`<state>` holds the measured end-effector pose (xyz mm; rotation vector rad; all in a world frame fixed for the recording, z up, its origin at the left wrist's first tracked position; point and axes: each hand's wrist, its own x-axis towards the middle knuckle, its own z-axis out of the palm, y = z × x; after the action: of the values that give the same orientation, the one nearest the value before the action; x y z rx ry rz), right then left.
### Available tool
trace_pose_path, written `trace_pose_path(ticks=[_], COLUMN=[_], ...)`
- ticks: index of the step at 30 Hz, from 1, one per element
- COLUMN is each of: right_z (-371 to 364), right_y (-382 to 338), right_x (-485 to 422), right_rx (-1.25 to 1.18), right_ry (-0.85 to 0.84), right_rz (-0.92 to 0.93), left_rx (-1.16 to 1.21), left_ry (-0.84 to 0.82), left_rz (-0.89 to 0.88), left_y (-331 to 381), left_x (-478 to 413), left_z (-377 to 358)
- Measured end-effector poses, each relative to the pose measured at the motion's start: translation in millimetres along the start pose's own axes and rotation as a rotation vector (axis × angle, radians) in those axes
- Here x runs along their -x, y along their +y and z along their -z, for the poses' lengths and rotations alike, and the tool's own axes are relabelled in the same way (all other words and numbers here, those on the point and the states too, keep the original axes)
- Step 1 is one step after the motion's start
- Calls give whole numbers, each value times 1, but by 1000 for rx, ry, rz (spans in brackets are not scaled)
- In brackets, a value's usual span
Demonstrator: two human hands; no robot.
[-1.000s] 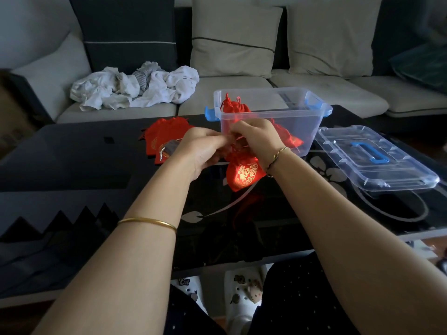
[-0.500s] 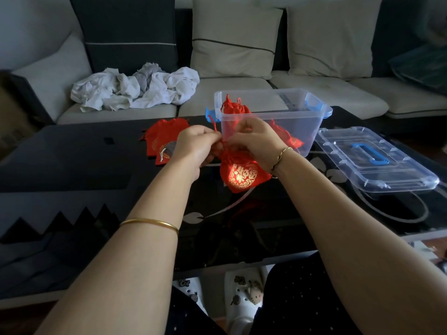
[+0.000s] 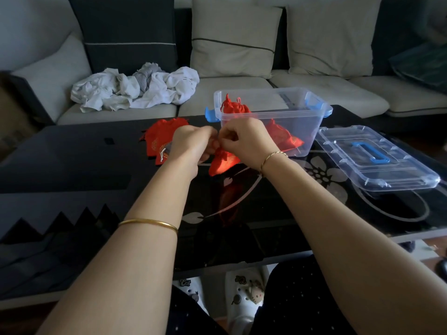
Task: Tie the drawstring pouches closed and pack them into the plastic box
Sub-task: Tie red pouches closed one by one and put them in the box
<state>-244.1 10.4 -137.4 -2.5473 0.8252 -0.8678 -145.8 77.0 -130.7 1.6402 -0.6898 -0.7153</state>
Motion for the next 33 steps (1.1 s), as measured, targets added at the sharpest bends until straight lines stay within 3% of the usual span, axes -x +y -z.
trace_pose_path(ticks=[3,7,11,22,30,33], right_z=[-2,-2,0,8,8,9], right_y=[6,11,12,9,16,30], right_x=[-1,3,4,5,8,6], right_rx=[-151,-641,-854,-1162,-1107,-775], right_ry=[-24,-20,-11,-65,-156,-61], right_rz=[-173,-500,-612,-765,-611,-482], left_rx=[-124,-269,-501,-699,-712,-718], left_ry=[-42,67,43,133,123,106], left_rz=[-74,-367,-600,-661,-669,-652], left_y=[2,1,2,-3,-4,-6], left_x=[0,0,3,3,-2,-6], left_z=[2,4,0,-6,-5,-2])
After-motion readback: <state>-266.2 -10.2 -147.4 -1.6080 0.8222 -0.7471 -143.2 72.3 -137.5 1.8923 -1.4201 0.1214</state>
